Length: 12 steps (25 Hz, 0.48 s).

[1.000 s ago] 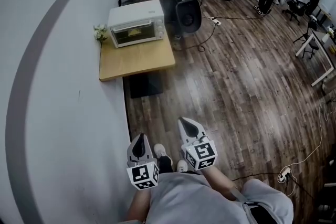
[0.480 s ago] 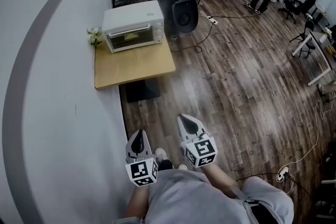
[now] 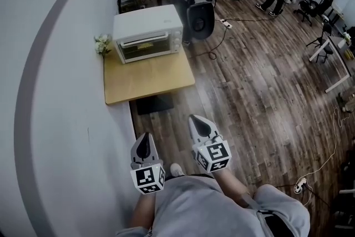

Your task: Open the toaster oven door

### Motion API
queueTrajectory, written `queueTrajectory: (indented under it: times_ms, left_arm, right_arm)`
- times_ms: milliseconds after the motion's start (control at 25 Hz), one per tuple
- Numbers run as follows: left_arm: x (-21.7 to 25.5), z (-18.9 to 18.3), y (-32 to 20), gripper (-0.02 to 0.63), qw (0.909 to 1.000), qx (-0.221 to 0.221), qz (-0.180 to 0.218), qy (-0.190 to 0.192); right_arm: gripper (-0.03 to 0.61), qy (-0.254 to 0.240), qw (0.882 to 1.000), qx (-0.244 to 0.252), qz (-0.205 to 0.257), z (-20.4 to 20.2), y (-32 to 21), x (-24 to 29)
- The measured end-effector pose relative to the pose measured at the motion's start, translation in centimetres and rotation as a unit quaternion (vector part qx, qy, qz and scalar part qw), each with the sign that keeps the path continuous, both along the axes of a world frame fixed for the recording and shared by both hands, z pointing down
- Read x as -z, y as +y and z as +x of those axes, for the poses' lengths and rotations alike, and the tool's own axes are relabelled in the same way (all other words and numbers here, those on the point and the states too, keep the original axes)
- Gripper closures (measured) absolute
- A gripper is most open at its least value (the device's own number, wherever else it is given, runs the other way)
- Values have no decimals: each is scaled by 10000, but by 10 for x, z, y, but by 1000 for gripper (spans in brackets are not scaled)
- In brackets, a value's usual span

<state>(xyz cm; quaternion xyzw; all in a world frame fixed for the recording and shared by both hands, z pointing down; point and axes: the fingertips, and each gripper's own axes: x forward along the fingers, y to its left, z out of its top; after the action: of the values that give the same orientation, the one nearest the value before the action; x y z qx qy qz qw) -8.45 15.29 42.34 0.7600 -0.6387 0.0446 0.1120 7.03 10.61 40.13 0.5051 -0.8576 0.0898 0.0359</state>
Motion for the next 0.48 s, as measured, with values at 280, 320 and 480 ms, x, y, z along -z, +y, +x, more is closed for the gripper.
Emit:
queueTrajectory:
  times_ms: [280, 320, 480]
  left_arm:
    - [-6, -29, -25, 609, 9999, 96, -34, 73]
    - [-8, -30, -27, 610, 9999, 105, -44, 87]
    - [-12, -34, -39, 609, 9998, 126, -52, 129]
  right_arm:
    - [580, 48, 9999, -55, -69, -18, -20, -7]
    - [580, 58, 9999, -66, -73, -19, -24, -7]
    - [580, 75, 9999, -96, -63, -22, -40, -11]
